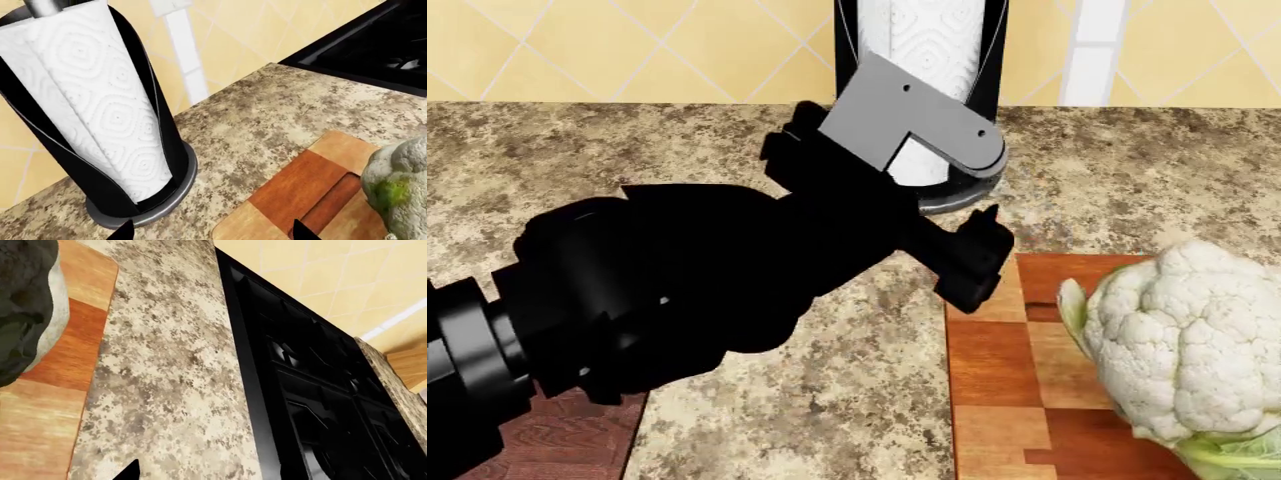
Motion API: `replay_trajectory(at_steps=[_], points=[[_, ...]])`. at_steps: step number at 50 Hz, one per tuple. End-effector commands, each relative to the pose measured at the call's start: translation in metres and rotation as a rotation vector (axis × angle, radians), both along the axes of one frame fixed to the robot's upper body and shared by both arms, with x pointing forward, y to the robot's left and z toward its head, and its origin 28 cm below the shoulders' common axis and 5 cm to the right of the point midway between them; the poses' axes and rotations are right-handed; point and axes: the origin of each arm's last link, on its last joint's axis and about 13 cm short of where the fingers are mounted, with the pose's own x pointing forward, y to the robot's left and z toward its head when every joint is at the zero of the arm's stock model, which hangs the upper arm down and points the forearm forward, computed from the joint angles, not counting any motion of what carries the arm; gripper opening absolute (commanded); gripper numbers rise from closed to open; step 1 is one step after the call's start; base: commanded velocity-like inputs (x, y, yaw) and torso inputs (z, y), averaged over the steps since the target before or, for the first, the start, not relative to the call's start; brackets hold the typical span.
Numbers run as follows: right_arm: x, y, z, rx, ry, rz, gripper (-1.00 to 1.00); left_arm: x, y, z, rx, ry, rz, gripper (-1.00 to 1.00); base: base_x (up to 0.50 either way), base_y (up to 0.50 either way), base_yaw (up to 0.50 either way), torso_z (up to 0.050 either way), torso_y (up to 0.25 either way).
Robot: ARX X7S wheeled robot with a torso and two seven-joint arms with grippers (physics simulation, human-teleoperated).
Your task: Place the cauliflower and the peach on separate cutting boards.
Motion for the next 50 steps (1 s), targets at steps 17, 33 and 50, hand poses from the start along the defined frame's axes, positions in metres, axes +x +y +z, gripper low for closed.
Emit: replay_trajectory(at_steps=[17, 33, 50], points=[[-0.014, 0.008, 0.037, 0.001, -0.109, 0.047, 1.0, 0.003, 0.065, 0.044, -0.198, 0.016, 0.145, 1.0, 0.0, 0.0, 0.0, 0.0, 0.0], [-0.046, 0.032, 0.107, -0.029, -0.434, 0.107, 1.0, -0.033, 0.093, 0.048, -0.222, -0.044, 0.173, 1.0, 0.0, 0.0, 0.0, 0.0, 0.0], [-0.042, 0.046, 0.111, 0.031, -0.499, 0.166, 1.0, -0.05, 0.115, 0.061, -0.263, -0.08, 0.207, 1.0, 0.0, 0.0, 0.0, 0.0, 0.0]])
